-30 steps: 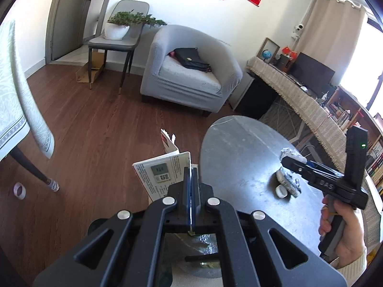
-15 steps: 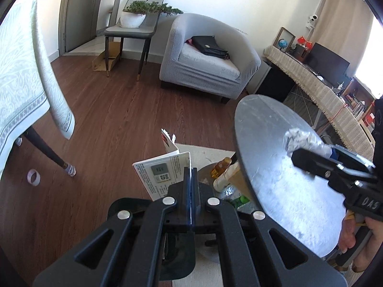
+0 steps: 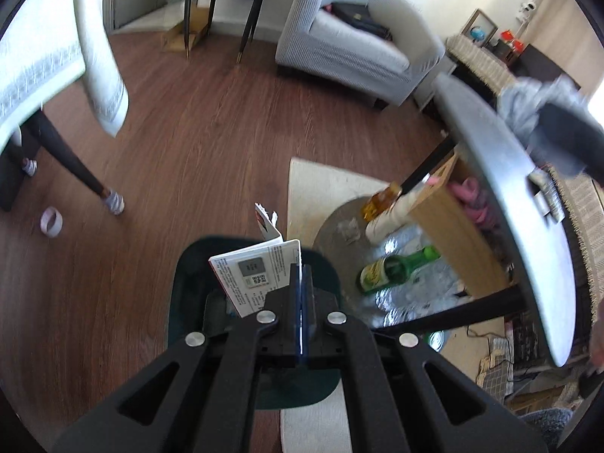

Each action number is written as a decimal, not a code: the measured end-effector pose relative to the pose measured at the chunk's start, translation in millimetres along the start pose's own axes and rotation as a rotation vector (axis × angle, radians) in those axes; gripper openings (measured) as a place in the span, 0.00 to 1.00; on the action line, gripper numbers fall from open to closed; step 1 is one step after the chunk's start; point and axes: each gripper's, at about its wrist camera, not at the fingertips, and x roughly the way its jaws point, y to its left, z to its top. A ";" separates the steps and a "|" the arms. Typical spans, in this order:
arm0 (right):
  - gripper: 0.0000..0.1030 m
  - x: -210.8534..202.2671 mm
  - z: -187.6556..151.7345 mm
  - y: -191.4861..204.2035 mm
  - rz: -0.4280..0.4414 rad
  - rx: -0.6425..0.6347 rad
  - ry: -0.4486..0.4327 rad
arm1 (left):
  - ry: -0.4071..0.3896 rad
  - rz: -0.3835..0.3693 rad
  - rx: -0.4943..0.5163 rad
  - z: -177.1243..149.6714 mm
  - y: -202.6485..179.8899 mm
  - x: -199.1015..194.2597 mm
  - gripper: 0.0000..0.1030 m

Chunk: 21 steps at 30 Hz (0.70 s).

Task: Collect trash
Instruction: 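Open the left tool over the bin to drop the white box while the right tool carries its load, then open the right tool over the green bin to drop the crumpled paper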

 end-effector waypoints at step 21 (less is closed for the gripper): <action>0.51 51.3 -5.2 20.8 0.016 -0.018 0.081 | 0.053 0.048 -0.048 -6.8 33.7 5.5 0.31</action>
